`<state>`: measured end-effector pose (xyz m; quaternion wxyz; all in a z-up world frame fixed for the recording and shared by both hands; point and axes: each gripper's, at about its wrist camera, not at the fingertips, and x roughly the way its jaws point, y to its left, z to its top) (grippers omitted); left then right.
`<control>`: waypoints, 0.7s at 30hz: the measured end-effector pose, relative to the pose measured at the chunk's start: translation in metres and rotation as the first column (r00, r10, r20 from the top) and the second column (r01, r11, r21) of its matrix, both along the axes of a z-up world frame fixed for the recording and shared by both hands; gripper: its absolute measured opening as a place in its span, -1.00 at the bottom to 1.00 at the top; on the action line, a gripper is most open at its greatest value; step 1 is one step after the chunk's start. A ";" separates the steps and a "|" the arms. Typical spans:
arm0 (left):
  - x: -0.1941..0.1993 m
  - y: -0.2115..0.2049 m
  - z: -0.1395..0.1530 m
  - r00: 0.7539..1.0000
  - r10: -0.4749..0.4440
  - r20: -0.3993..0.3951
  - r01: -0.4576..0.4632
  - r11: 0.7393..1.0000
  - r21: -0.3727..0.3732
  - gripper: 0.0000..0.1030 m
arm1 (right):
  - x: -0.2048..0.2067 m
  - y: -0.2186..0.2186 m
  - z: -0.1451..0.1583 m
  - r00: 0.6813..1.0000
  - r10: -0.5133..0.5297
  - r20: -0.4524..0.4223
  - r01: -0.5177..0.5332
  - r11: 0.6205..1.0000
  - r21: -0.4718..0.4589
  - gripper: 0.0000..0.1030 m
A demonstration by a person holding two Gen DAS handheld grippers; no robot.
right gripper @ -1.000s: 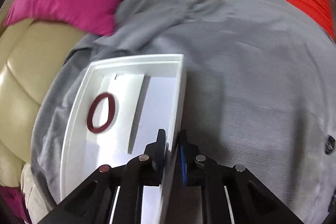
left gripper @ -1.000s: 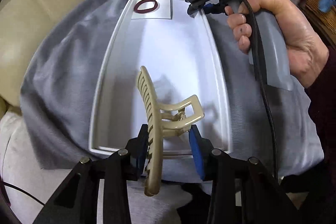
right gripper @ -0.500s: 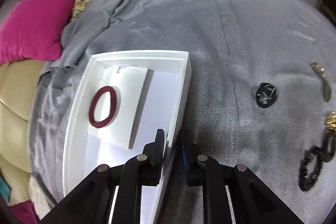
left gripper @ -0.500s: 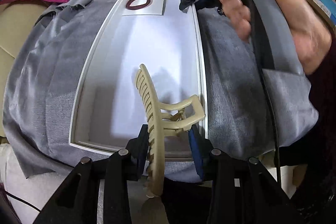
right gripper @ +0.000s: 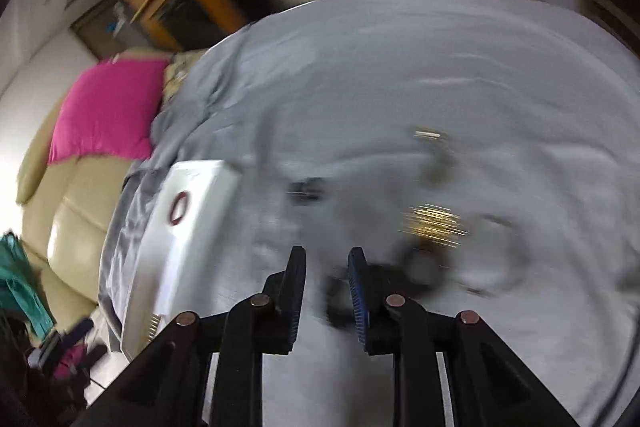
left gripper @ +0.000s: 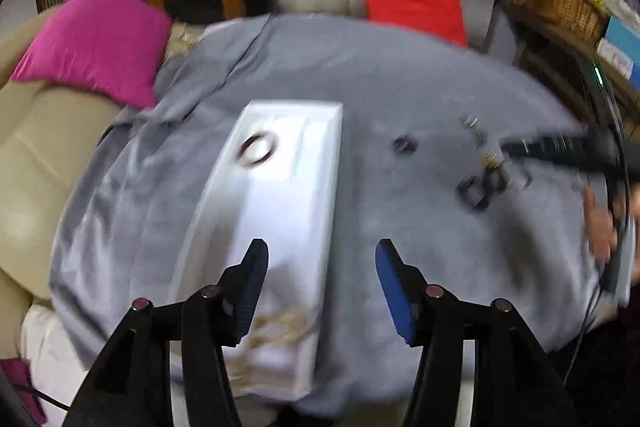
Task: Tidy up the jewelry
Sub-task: 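Lower the cream claw clip into the tray and open the left tool, then grasp the black beaded scrunchie with the left tool while the right tool grasps the brown hair tie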
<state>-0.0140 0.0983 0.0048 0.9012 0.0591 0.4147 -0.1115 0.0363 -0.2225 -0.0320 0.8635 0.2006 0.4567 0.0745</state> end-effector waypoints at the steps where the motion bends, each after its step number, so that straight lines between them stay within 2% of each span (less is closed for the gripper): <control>1: 0.006 -0.017 -0.001 1.000 -0.014 0.005 0.014 1.000 -0.017 0.10 | -0.006 -0.016 -0.002 1.000 -0.027 0.003 0.027 1.000 0.010 -0.53; 4: 0.019 -0.071 -0.021 0.998 -0.062 -0.017 0.061 0.997 -0.051 0.10 | -0.020 -0.055 -0.011 0.993 -0.120 -0.006 0.120 0.992 0.032 -0.53; 8: 0.035 -0.122 -0.059 0.991 -0.095 -0.094 0.091 0.995 -0.042 0.10 | -0.021 -0.087 -0.029 0.982 -0.183 -0.054 0.186 0.981 0.058 -0.53; 10: 0.043 -0.137 -0.077 0.985 -0.099 -0.141 0.091 0.994 -0.059 0.10 | -0.018 -0.098 -0.037 0.975 -0.207 -0.085 0.213 0.975 0.067 -0.53; 12: 0.053 -0.146 -0.089 0.979 -0.103 -0.177 0.088 0.992 -0.091 0.06 | -0.016 -0.102 -0.039 0.980 -0.179 -0.082 0.188 0.975 0.117 -0.53; 14: 0.062 -0.152 -0.094 0.975 -0.106 -0.198 0.084 0.990 -0.116 -0.07 | -0.017 -0.101 -0.035 0.985 -0.160 -0.061 0.166 0.980 0.105 -0.53; 18: 0.073 -0.169 -0.098 0.970 -0.134 -0.201 0.114 0.987 -0.112 -0.07 | -0.013 -0.102 -0.037 0.984 -0.169 -0.062 0.175 0.980 0.096 -0.52; 19: 0.074 -0.172 -0.099 0.969 -0.142 -0.200 0.121 0.986 -0.112 -0.12 | -0.013 -0.104 -0.038 0.982 -0.179 -0.064 0.184 0.978 0.093 -0.53; 21: 0.077 -0.175 -0.100 0.965 -0.163 -0.205 0.140 0.982 -0.123 -0.33 | -0.012 -0.105 -0.040 0.981 -0.186 -0.056 0.191 0.976 0.105 -0.52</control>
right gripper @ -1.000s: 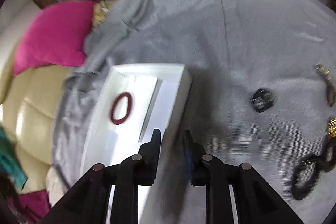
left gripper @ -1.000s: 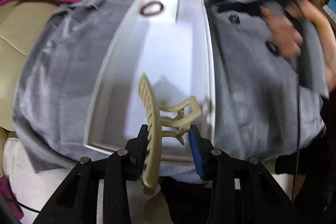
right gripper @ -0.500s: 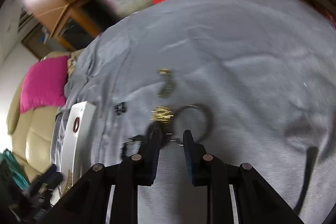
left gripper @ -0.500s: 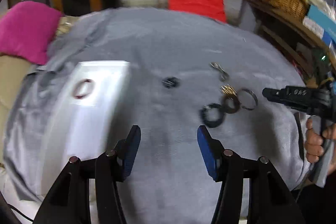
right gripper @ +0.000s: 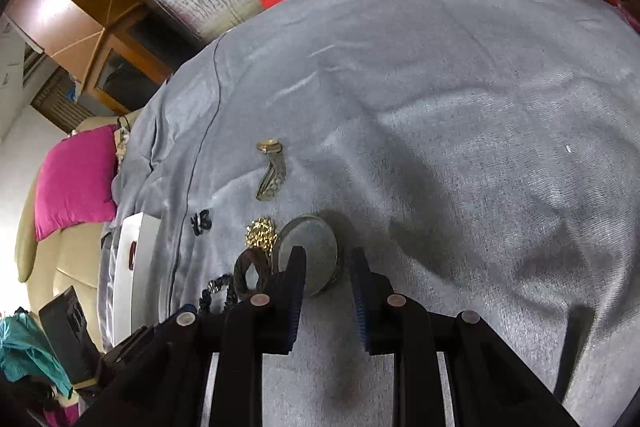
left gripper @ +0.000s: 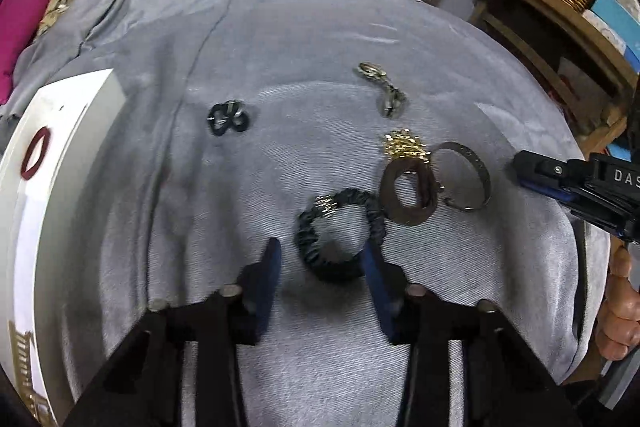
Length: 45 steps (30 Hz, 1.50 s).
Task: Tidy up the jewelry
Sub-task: 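Grasp the black beaded scrunchie with the left tool while the right tool grasps the brown hair tie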
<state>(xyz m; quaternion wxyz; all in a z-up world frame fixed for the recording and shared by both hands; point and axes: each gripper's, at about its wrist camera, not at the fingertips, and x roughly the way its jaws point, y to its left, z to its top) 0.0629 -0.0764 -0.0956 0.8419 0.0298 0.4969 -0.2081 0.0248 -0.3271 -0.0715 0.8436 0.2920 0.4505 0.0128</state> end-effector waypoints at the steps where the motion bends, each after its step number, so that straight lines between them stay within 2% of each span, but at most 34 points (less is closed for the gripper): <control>1: 0.001 -0.002 0.000 1.000 -0.012 -0.008 0.012 1.000 -0.007 -0.42 | 0.001 0.001 -0.001 1.000 0.008 0.006 -0.008 1.000 0.015 -0.52; 3: 0.003 -0.007 -0.002 1.000 -0.021 -0.008 0.021 1.000 -0.001 -0.50 | 0.004 0.009 0.000 0.999 0.042 0.018 -0.043 0.998 0.040 -0.52; 6: 0.006 -0.008 -0.007 0.999 -0.028 -0.033 0.028 1.000 -0.009 -0.79 | 0.008 0.020 -0.002 0.996 0.085 0.024 -0.086 0.994 0.074 -0.52; 7: 0.008 -0.008 -0.008 0.999 -0.029 -0.044 0.028 0.999 -0.017 -0.80 | 0.010 0.024 -0.004 0.995 0.098 0.021 -0.099 0.991 0.094 -0.52; 11: 0.006 -0.005 -0.006 0.999 -0.019 -0.034 0.019 1.000 -0.012 -0.81 | 0.016 0.040 -0.016 0.990 0.138 -0.015 -0.134 0.977 0.164 -0.52; 16: -0.001 0.006 0.001 1.000 -0.011 -0.023 0.010 1.000 -0.018 -0.81 | 0.017 0.051 -0.025 0.986 0.155 -0.056 -0.143 0.974 0.174 -0.52; 27: -0.008 0.019 0.007 1.000 0.000 -0.018 0.000 1.000 0.009 -0.81 | 0.027 0.054 -0.040 0.992 0.066 -0.103 -0.045 0.980 0.191 -0.52; 28: -0.008 0.020 0.008 1.000 -0.001 -0.023 0.001 1.000 0.008 -0.76 | 0.028 0.055 -0.040 0.993 0.056 -0.101 -0.036 0.982 0.186 -0.52; 30: -0.006 0.020 0.005 0.999 -0.001 -0.042 0.001 1.000 -0.003 -0.51 | 0.031 0.056 -0.041 0.994 0.037 -0.101 -0.018 0.983 0.182 -0.51; 31: -0.005 0.020 0.004 0.999 0.003 -0.046 -0.003 1.000 -0.004 -0.30 | 0.032 0.055 -0.042 0.995 0.028 -0.100 -0.009 0.982 0.186 -0.51; 33: -0.005 0.019 0.003 0.999 0.004 -0.043 -0.004 1.000 0.003 -0.23 | 0.034 0.055 -0.043 0.995 0.014 -0.097 0.004 0.981 0.192 -0.54; 35: -0.004 0.018 0.001 0.999 -0.005 -0.048 0.005 1.000 -0.006 -0.24 | 0.034 0.057 -0.042 0.995 0.011 -0.095 0.004 0.986 0.164 -0.77; 36: -0.004 0.017 0.000 0.999 -0.009 -0.050 0.009 1.000 -0.010 -0.29 | 0.034 0.058 -0.042 0.996 0.012 -0.094 0.002 0.989 0.151 -0.78; 37: -0.003 0.016 -0.001 0.998 -0.015 -0.053 0.015 1.000 -0.014 -0.60 | 0.034 0.059 -0.041 0.996 0.016 -0.090 -0.003 0.990 0.144 -0.79; 38: -0.003 0.015 -0.002 0.998 -0.021 -0.062 0.020 1.000 -0.020 -0.82 | 0.034 0.059 -0.040 0.996 0.021 -0.084 -0.009 0.990 0.139 -0.80; 40: -0.002 0.013 -0.003 0.997 -0.022 -0.068 0.020 0.999 -0.031 -0.82 | 0.032 0.059 -0.037 0.997 0.029 -0.073 -0.019 0.991 0.130 -0.81; 45: -0.008 0.012 0.008 1.000 -0.015 -0.014 0.014 0.999 -0.037 -0.82 | 0.025 0.058 -0.027 0.999 0.044 -0.025 -0.041 0.993 0.114 -0.81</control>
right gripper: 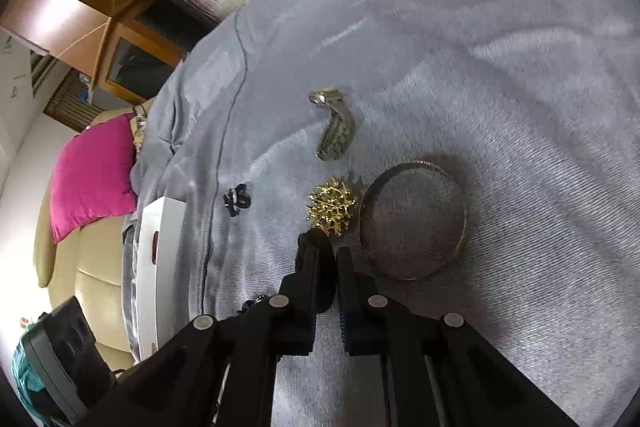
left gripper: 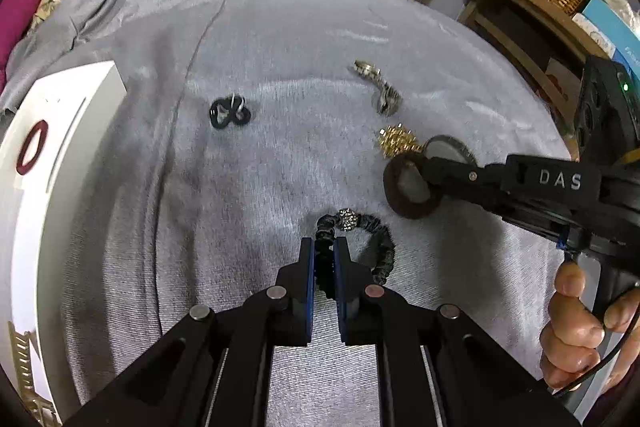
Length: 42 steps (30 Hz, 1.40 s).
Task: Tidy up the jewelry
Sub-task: 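Grasp the black beaded scrunchie with the left tool while the right tool grasps the brown hair tie, then carry the scrunchie in the left tool while the right tool carries the brown tie to the tray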
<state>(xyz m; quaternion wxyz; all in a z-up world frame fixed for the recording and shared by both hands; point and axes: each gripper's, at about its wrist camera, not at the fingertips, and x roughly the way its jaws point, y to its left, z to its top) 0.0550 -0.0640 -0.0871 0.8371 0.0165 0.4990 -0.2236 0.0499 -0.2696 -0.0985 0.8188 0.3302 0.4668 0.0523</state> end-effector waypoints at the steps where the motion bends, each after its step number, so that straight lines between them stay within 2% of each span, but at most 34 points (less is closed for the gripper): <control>1: -0.002 0.000 0.002 1.000 0.003 0.012 -0.003 1.000 0.004 -0.82 | -0.002 -0.001 0.002 1.000 0.000 0.008 0.000 1.000 -0.004 -0.81; 10: -0.013 0.001 0.019 0.996 0.030 0.089 -0.033 0.999 0.029 -0.82 | -0.015 -0.005 0.016 0.998 0.009 0.059 -0.009 1.000 -0.003 -0.81; 18: -0.008 0.010 0.024 0.983 0.106 0.151 -0.121 0.989 0.089 -0.82 | -0.019 -0.002 0.021 0.997 0.016 0.072 -0.015 1.000 -0.007 -0.81; 30: -0.009 0.023 0.032 0.971 0.142 0.194 -0.165 0.980 0.111 -0.82 | -0.016 0.010 0.019 0.996 0.042 0.074 -0.040 0.999 -0.027 -0.81; 42: -0.010 0.038 0.039 0.964 0.170 0.203 -0.192 0.977 0.096 -0.82 | -0.012 0.030 0.020 0.994 0.065 0.087 -0.062 0.997 -0.037 -0.81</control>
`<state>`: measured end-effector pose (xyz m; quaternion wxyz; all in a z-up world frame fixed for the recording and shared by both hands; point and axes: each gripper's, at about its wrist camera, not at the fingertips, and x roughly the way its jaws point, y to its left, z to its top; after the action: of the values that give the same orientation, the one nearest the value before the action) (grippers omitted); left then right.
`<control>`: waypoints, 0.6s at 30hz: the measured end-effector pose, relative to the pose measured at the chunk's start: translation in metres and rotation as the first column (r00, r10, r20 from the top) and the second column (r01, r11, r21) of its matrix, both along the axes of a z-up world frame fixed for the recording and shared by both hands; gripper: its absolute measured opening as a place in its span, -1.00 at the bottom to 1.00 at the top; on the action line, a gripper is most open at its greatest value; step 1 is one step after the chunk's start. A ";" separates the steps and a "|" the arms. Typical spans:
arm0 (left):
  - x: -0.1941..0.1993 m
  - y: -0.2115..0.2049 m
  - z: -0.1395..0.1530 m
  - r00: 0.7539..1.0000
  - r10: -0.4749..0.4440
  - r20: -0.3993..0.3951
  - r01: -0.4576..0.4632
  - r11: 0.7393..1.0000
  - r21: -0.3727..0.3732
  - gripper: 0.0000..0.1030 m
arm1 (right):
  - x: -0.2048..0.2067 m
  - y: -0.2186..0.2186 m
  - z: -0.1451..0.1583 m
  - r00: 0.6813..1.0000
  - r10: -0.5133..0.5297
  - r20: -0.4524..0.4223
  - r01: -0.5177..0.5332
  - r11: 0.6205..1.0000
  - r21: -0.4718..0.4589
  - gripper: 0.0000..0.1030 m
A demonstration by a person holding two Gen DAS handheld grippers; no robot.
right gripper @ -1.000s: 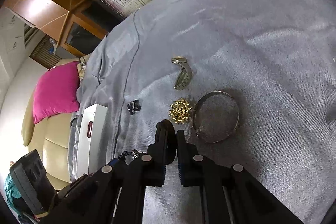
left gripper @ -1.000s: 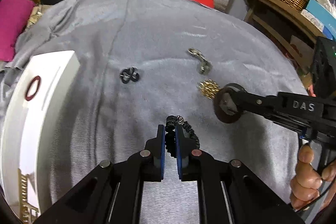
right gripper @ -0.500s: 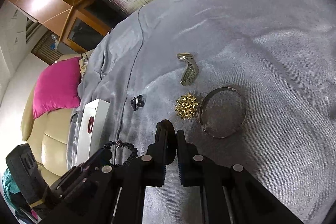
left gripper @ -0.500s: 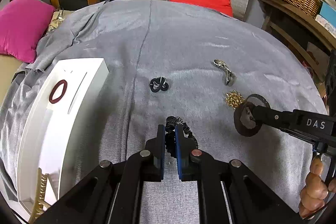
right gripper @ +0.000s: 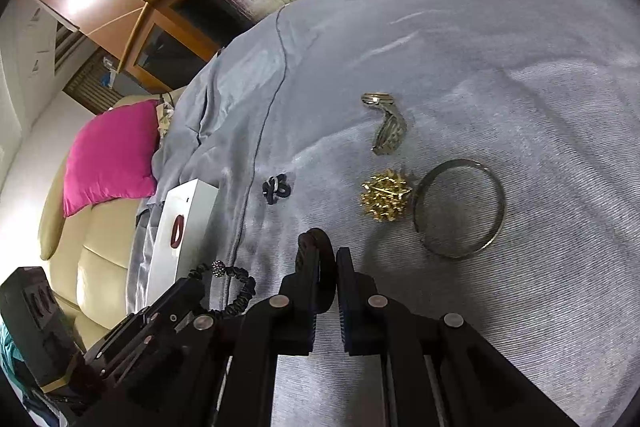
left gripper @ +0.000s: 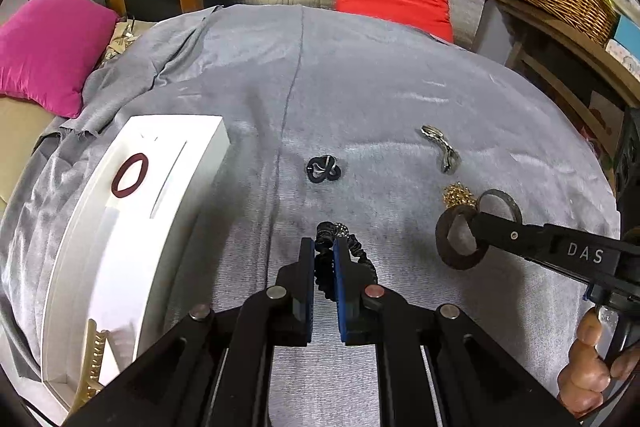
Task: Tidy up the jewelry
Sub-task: 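Carry the scrunchie in the left tool while the right tool carries the brown tie to the tray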
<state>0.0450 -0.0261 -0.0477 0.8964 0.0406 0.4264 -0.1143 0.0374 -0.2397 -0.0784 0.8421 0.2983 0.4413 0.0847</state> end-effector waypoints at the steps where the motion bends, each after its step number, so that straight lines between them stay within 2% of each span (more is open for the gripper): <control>1: 0.000 0.002 0.001 1.000 0.002 0.003 -0.002 1.000 0.000 -0.82 | 0.000 0.002 0.000 1.000 0.001 0.002 -0.001 1.000 -0.002 -0.81; 11: -0.003 0.023 0.010 0.999 0.037 0.020 -0.036 0.999 -0.022 -0.82 | 0.001 0.025 0.006 0.999 0.024 0.028 -0.024 1.000 -0.007 -0.81; 18: -0.010 0.057 0.029 0.994 0.089 0.059 -0.084 0.994 -0.075 -0.82 | -0.001 0.048 0.019 0.994 0.052 0.099 -0.049 0.998 -0.031 -0.81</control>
<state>0.0346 0.0306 -0.0191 0.9142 -0.0067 0.3952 -0.0893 0.0361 -0.1917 -0.0594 0.8648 0.2704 0.4073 0.1142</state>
